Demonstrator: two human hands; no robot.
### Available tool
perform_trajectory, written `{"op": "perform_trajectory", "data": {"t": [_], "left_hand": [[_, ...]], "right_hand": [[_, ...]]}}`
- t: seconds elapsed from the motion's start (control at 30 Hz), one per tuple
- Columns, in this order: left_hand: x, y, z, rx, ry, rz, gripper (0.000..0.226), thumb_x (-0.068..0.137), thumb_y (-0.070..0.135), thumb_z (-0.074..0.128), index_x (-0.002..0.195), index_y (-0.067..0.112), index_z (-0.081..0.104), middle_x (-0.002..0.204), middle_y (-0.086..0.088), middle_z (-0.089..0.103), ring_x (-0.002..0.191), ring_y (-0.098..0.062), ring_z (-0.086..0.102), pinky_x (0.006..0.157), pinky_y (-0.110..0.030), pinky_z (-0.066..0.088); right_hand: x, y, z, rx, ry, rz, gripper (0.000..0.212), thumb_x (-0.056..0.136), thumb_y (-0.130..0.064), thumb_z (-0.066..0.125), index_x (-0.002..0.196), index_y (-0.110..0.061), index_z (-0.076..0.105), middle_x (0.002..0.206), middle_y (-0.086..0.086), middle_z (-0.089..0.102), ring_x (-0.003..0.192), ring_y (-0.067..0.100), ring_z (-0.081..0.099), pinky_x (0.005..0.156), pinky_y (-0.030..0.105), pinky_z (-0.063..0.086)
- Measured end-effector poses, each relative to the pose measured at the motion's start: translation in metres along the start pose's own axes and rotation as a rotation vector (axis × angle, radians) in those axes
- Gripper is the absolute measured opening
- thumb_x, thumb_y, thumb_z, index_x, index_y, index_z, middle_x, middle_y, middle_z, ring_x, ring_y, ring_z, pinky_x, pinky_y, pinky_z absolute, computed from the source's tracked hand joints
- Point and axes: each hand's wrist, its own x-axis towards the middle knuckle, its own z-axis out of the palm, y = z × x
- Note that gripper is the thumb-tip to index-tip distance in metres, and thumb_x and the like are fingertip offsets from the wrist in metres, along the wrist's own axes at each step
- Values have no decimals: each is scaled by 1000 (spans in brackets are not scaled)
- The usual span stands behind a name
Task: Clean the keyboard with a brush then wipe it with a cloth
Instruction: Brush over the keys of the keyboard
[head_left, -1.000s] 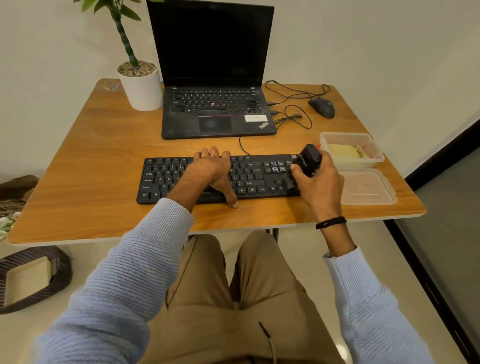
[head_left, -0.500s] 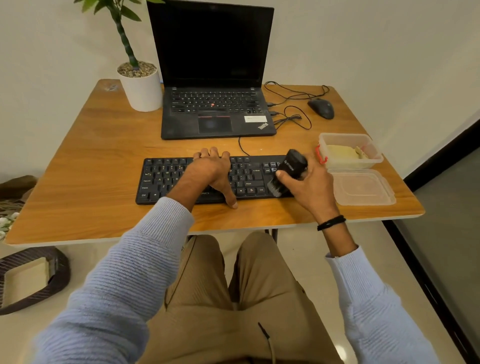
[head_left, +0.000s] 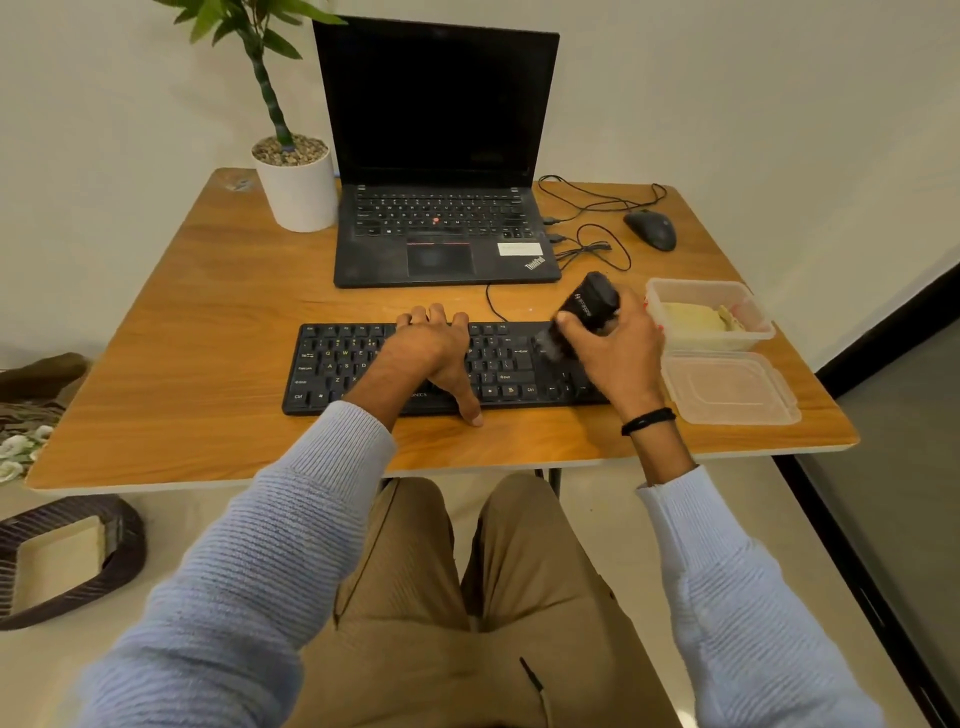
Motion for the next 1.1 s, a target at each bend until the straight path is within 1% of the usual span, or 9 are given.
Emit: {"op": "perform_trajectory", "data": {"t": [0.13, 0.23, 0.33, 0.5, 0.6, 0.73, 0.9, 1.0, 1.1], "left_hand": [[0, 0, 0, 0, -2, 3, 142, 50, 68, 90, 158, 17, 14, 162, -18, 19, 149, -42, 19, 122, -57, 20], [-2, 0, 0, -6, 1, 2, 140, 52, 67, 90, 159, 18, 14, 162, -18, 20, 149, -42, 19, 121, -57, 20], [-4, 0, -1, -18, -1, 1, 138, 53, 65, 91, 159, 18, 14, 161, -17, 22, 148, -40, 20, 120, -56, 21], [-6, 0, -3, -30, 1, -1, 137, 53, 63, 91, 158, 20, 14, 161, -16, 22, 148, -40, 21, 121, -56, 20], [-8, 1, -3, -33, -4, -8, 136, 55, 62, 91, 159, 20, 14, 161, -16, 21, 148, -40, 20, 121, -56, 20], [-9, 2, -4, -38, -4, -6, 136, 56, 62, 91, 159, 20, 13, 161, -16, 21, 149, -39, 19, 121, -55, 20], [-7, 0, -3, -39, -4, 1, 137, 56, 63, 91, 160, 19, 12, 163, -16, 18, 150, -40, 17, 122, -56, 17], [-6, -1, -2, -39, 4, 9, 138, 54, 64, 91, 159, 19, 13, 162, -17, 19, 149, -41, 18, 121, -56, 18], [-5, -1, -1, -41, 3, 6, 139, 54, 64, 91, 159, 19, 12, 162, -17, 18, 150, -41, 17, 122, -57, 17]], "right_hand": [[5, 2, 9, -9, -107, -25, 44, 83, -33, 75, 120, -18, 58, 107, -6, 66, 96, 8, 63, 80, 28, 57], [9, -3, 10, -46, 22, -56, 44, 85, -32, 73, 124, -18, 56, 108, -9, 63, 97, 3, 56, 76, 15, 48], [14, -8, 16, 49, -192, -13, 50, 84, -32, 75, 126, -15, 54, 105, -11, 59, 96, 5, 61, 65, 8, 48], [20, -13, 27, -65, -82, -102, 50, 86, -34, 73, 129, -20, 52, 117, -2, 67, 105, 12, 63, 83, 24, 55], [26, -16, 36, -72, -230, -101, 55, 84, -35, 74, 132, -20, 51, 121, 0, 65, 109, 13, 62, 83, 21, 52], [33, -15, 36, -186, -49, -111, 50, 87, -28, 71, 132, -20, 51, 118, 3, 68, 109, 21, 63, 89, 35, 54], [39, -14, 39, -76, -129, 27, 48, 84, -30, 74, 126, -17, 54, 114, -2, 66, 101, 12, 62, 77, 20, 49], [43, -12, 29, -314, 54, 66, 44, 89, -25, 69, 127, -14, 51, 114, 10, 67, 107, 27, 63, 80, 32, 50], [44, -18, 30, -212, 43, 59, 45, 86, -26, 71, 126, -15, 52, 116, 7, 66, 107, 23, 62, 80, 29, 49]]}}
